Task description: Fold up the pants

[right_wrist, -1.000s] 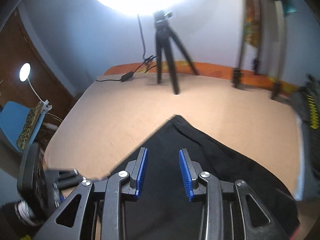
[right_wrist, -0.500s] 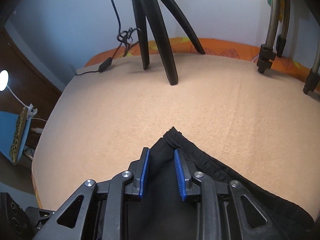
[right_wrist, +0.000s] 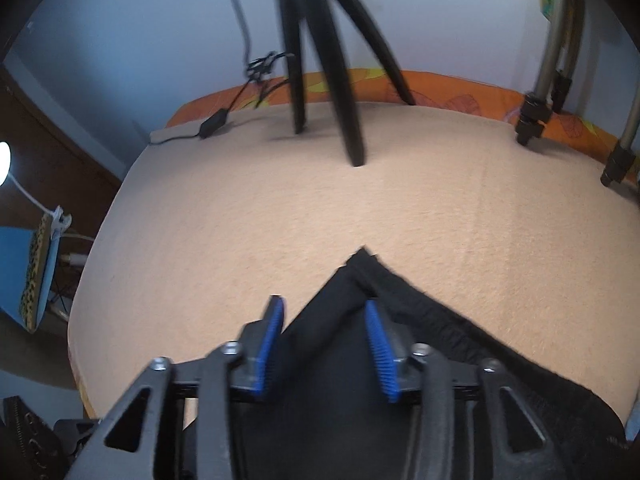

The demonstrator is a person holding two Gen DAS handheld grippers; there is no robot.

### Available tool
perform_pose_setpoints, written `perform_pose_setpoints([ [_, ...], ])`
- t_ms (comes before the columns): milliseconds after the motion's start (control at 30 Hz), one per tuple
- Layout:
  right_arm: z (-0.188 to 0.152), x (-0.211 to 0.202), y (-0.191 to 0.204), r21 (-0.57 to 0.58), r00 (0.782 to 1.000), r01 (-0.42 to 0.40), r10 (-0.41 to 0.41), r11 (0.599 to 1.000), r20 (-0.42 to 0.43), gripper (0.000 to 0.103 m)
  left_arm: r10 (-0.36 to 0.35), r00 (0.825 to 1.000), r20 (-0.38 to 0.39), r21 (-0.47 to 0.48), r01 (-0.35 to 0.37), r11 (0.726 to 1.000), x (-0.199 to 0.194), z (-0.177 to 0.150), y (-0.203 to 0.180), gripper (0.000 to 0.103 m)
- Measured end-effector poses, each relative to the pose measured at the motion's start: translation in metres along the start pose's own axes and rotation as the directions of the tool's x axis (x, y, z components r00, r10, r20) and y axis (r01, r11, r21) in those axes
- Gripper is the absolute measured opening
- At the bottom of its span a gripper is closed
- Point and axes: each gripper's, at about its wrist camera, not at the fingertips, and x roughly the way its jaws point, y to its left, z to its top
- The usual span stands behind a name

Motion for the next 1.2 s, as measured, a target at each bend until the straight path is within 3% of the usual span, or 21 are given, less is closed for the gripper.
perform_pose_setpoints([
  [200,0.005,0.008,0.022,-0.007,0.996,0.048,-0.049,0.999,-0.071,0.048,-0.038,0.999,-0.013,-0.074,0.037,0.997,0.009,0.002,0.009,0.038],
  [400,0.008,0.025,0.049,-0.033,0.983,0.095,-0.099,0.995,-0.155,0.048,-0.066,0.998,-0.003,-0.086,0.065,0.994,0.014,0.001,0.008,0.038],
  [533,0.007,0.040,0.063,-0.078,0.964,0.150,-0.163,0.986,-0.212,0.049,-0.069,0.998,0.007,-0.088,0.070,0.994,0.011,-0.002,0.004,0.021],
  [633,0.008,0.052,0.068,-0.091,0.952,0.180,-0.196,0.980,-0.234,0.050,-0.076,0.997,0.033,-0.075,0.078,0.994,0.004,-0.001,0.001,0.014],
  [800,0.010,0.059,0.077,-0.112,0.944,0.207,-0.228,0.972,-0.240,0.053,-0.083,0.995,0.058,-0.059,0.087,0.994,-0.003,0.001,-0.009,0.013],
  [933,0.009,0.063,0.084,-0.154,0.932,0.253,-0.283,0.955,-0.226,0.034,-0.076,0.996,0.055,-0.053,0.079,0.995,-0.003,0.003,-0.012,0.013],
  [1033,0.005,0.057,0.076,-0.131,0.937,0.254,-0.277,0.958,-0.212,0.017,-0.050,0.998,0.046,-0.053,0.052,0.997,-0.002,0.003,-0.013,0.016],
  [1067,0.000,0.052,0.070,-0.116,0.942,0.243,-0.263,0.963,-0.210,0.014,-0.039,0.998,0.040,-0.054,0.041,0.998,0.001,0.005,-0.012,0.020],
  [1133,-0.001,0.046,0.061,-0.071,0.954,0.207,-0.218,0.976,-0.204,0.007,-0.024,0.999,0.024,-0.054,0.026,0.998,0.006,0.006,-0.011,0.043],
  [1200,-0.004,0.039,0.056,-0.041,0.963,0.183,-0.187,0.982,-0.191,0.004,-0.011,1.000,0.014,-0.054,0.012,0.998,0.010,0.006,-0.012,0.045],
])
